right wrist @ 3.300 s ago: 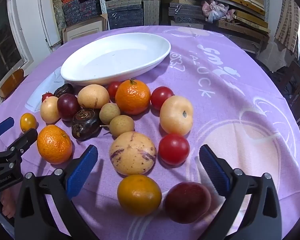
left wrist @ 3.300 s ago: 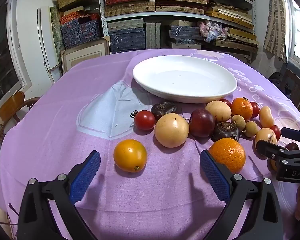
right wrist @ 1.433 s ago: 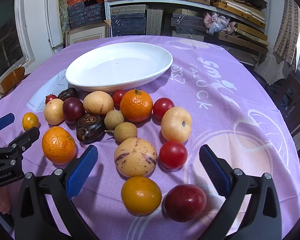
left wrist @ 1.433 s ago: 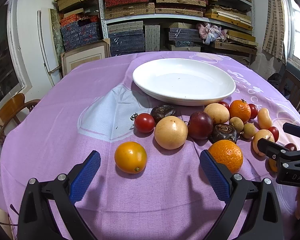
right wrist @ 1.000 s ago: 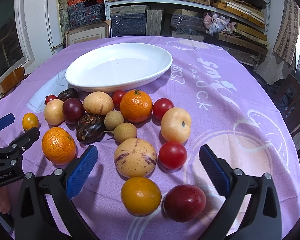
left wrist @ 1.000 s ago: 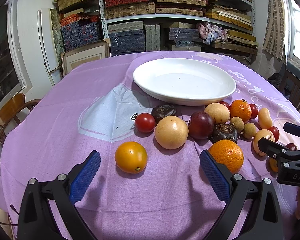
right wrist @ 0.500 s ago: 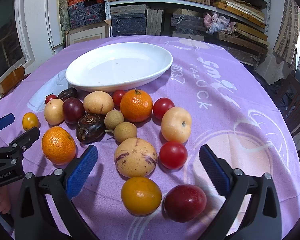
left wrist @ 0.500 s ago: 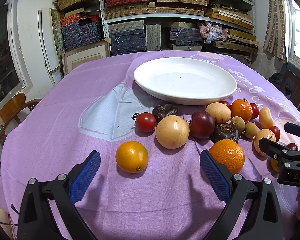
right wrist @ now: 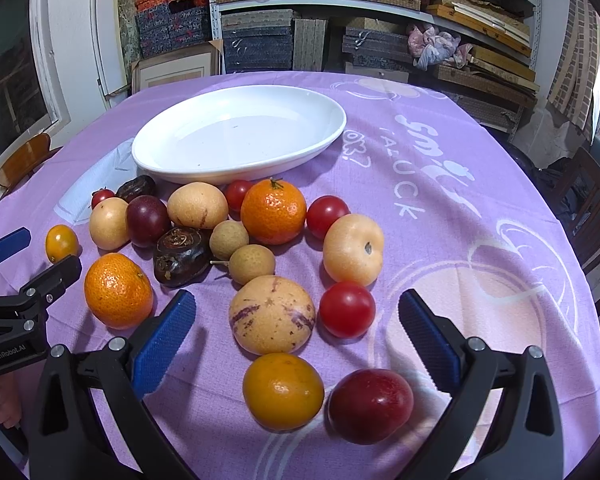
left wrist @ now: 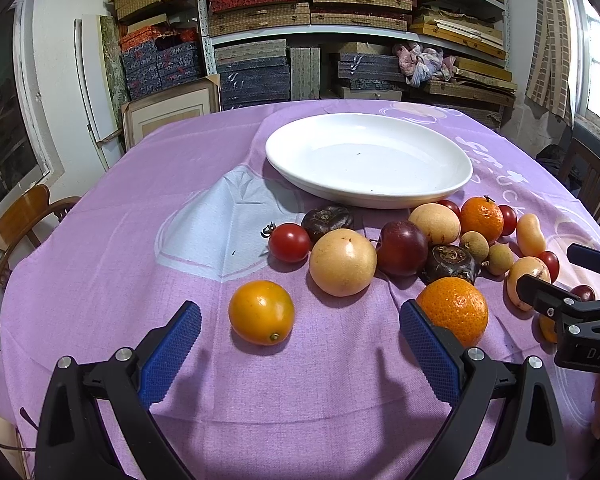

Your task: Organize fruits

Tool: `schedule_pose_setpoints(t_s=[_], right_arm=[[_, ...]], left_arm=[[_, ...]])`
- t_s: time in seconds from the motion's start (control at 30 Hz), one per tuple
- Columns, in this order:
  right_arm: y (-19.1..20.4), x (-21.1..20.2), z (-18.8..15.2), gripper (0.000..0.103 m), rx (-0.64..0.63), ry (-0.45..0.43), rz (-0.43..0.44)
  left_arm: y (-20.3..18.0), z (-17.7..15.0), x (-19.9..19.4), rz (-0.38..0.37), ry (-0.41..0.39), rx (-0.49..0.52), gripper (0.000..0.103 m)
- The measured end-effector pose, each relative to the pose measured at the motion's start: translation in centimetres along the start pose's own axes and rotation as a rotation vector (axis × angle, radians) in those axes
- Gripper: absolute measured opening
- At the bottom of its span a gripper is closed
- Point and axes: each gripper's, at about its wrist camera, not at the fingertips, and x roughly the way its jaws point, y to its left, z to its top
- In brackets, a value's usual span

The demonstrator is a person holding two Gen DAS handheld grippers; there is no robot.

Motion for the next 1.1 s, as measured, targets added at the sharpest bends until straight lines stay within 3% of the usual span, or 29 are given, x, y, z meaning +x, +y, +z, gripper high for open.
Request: schedule_pose_setpoints(t_s=[0.5, 0.87, 1.1], right_arm=[[-0.7, -1.7, 0.4, 0.099, 0.023, -0.052, 0.009], [-2.1, -2.7, 0.6, 0.099, 0.071, -0.089, 0.019], [-2.6, -2.5, 0.6, 0.099, 0.086, -0.084, 0.014]], left_arm=[[-0.4, -0.1, -0.2, -0.059, 0.006, 0.005, 0.1], [-2.3, -0.3, -1.1, -0.171, 0.004, 0.029, 0.1], [-4.3, 1.1, 0.1, -0.254, 0.12, 0.014, 0.1]])
